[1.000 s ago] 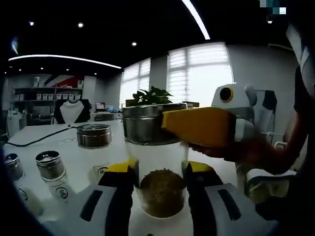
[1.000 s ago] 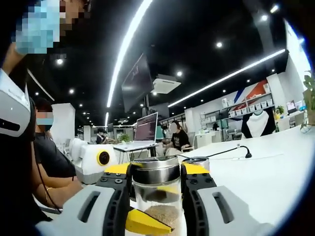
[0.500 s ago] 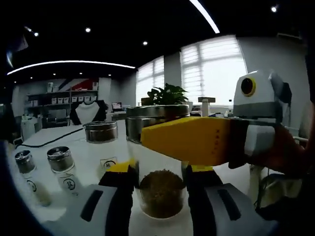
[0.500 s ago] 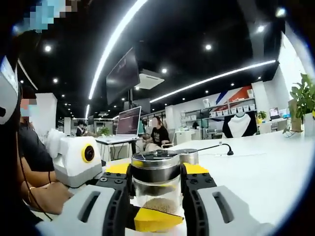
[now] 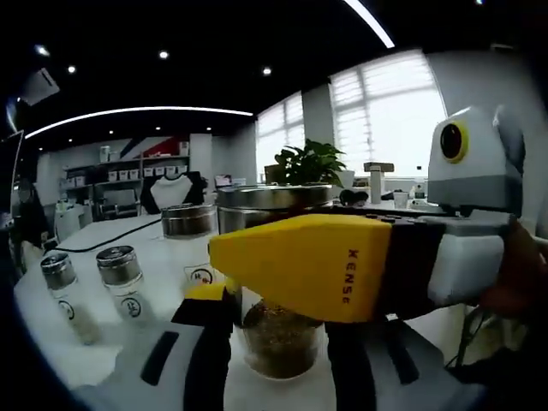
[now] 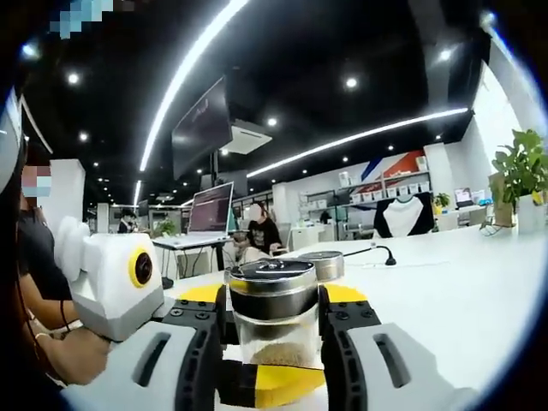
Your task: Rotate the seasoning bottle until the label or dispensing opening points toward the visible target arrow and the bottle remains upright within the marked orientation range
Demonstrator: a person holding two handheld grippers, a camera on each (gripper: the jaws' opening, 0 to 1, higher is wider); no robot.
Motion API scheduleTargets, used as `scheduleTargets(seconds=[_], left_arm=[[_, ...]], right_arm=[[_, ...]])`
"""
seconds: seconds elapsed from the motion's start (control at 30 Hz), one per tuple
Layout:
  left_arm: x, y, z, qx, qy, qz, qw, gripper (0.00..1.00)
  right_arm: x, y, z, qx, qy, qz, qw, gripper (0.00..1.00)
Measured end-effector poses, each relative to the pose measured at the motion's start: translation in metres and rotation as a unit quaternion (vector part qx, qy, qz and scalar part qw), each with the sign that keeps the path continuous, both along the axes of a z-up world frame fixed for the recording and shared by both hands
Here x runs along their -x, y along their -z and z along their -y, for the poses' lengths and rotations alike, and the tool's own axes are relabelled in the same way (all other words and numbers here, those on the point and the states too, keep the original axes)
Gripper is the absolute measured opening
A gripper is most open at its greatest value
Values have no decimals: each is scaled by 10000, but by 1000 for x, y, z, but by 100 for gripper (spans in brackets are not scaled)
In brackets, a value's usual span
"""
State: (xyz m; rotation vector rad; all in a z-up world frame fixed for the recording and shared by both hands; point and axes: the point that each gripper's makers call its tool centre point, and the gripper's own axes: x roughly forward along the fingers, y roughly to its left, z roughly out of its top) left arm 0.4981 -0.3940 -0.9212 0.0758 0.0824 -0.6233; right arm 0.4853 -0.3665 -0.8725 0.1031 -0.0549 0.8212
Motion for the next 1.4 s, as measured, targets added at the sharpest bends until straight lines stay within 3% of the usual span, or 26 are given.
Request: scheduleTargets(seconds=[0.1, 0.47, 0.67, 0.97, 1.13, 1.4], left_arm=[[0, 1, 0, -141, -18, 35, 9999, 44], [1, 0, -3, -84, 11, 11, 10000, 44], [2, -6, -5, -31, 51, 93, 9999, 44], [10, -22, 0, 183, 495, 247, 9983, 43], [14, -35, 2, 431, 807, 362, 9951, 43], [16, -45, 1, 608, 1040, 422, 9918, 42]], right_arm=[[1, 2, -1, 101, -1, 25, 9999, 41], [-6, 1, -1, 75, -7, 43, 10000, 38], [-3, -4, -3, 208, -211, 301, 9991, 37], [-1, -17, 1, 81, -596, 452, 9972, 37], [-2, -28, 7, -285, -798, 348, 9958, 37], [2, -38, 7, -280, -999, 500, 9933, 37]])
